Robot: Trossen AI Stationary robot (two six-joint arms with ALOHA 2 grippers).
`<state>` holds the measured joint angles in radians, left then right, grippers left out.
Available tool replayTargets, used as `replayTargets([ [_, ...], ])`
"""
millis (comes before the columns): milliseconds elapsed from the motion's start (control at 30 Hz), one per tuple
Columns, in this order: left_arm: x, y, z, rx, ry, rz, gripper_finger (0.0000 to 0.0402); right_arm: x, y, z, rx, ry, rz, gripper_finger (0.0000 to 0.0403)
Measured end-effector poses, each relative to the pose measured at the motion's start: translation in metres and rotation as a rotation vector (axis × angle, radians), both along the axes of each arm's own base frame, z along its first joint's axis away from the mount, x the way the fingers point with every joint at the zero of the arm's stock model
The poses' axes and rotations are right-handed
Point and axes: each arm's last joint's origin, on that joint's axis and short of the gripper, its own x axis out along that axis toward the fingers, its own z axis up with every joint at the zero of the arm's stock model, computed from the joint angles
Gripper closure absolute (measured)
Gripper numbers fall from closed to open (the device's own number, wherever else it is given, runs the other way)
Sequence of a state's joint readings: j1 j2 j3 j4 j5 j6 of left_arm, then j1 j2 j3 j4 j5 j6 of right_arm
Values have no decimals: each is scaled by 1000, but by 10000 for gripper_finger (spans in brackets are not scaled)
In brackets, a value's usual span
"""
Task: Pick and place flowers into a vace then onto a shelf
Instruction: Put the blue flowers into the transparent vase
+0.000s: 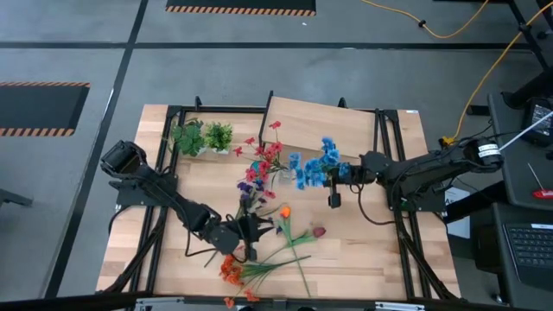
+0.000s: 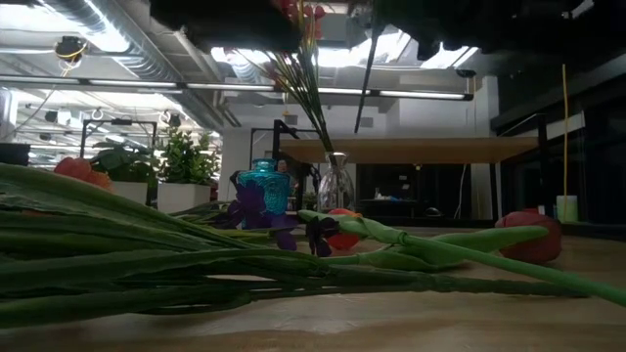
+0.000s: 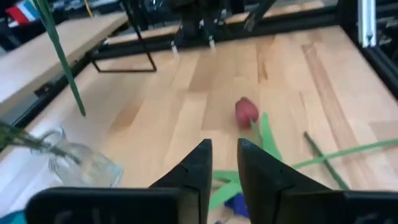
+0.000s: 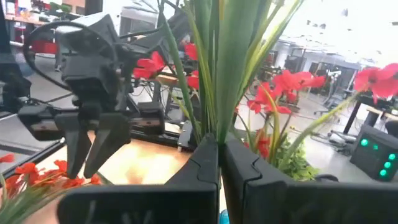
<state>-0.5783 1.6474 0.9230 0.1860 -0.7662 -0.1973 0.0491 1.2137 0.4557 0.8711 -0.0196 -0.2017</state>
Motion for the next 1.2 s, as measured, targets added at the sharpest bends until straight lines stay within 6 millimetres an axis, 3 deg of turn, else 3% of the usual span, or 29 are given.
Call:
replayTargets([
  [300,2,6,-5,-11,73,-50,397,1,-17,1,21,2,-34,403],
  [600,5,19,-11,-20,159,-78,400,10,-32,14,53,38,-33,403],
  [1200,3,15,-12,-43,168,-87,400,30,-44,-10,66,43,-66,403],
])
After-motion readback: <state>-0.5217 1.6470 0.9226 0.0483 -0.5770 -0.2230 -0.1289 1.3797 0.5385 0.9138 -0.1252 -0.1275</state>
